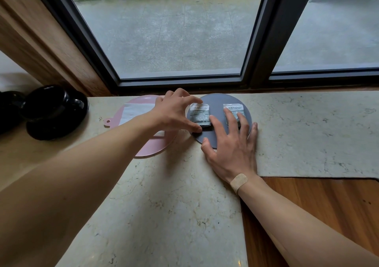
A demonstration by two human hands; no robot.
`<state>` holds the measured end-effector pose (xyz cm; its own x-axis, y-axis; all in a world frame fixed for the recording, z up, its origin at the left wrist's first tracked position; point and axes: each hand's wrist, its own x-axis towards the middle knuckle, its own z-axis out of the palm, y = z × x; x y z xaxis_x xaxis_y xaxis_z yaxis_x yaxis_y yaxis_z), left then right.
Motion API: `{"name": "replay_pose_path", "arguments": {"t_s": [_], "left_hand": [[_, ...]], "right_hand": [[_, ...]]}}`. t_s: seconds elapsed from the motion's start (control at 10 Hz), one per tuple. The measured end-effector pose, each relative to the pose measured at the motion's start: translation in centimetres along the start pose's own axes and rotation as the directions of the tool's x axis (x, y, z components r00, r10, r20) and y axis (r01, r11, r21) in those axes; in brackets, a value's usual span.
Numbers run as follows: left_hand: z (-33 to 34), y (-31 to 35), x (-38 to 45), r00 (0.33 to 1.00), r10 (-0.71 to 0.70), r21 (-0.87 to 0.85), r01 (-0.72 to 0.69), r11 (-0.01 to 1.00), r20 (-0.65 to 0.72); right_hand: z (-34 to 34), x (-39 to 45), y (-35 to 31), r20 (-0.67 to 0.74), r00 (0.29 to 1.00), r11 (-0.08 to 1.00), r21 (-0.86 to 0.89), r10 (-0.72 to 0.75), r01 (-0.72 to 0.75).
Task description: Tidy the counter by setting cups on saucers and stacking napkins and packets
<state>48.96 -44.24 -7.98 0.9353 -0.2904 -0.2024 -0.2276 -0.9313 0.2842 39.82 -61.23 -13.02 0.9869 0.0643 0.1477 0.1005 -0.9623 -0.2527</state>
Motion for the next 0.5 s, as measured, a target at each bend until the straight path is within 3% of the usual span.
{"name": "replay_pose_path", "arguments": {"t_s": [0.3,0.5], "left_hand": [[0.1,0.4,-0.9,1.0,0.023,0.029,-0.022,0.999,-0.02],[1.5,1.9,-5.1,0.978,-0.034,0.07,0.049,0.996,-0.205]], "right_hand": [[-0.2,0.0,-0.1,0.001,1.0,1.0,0.002,0.01,-0.01],[-1.8,-0.4,-0.3,0.041,0.999,1.0,-0.012,0.007,-0.006]]}}
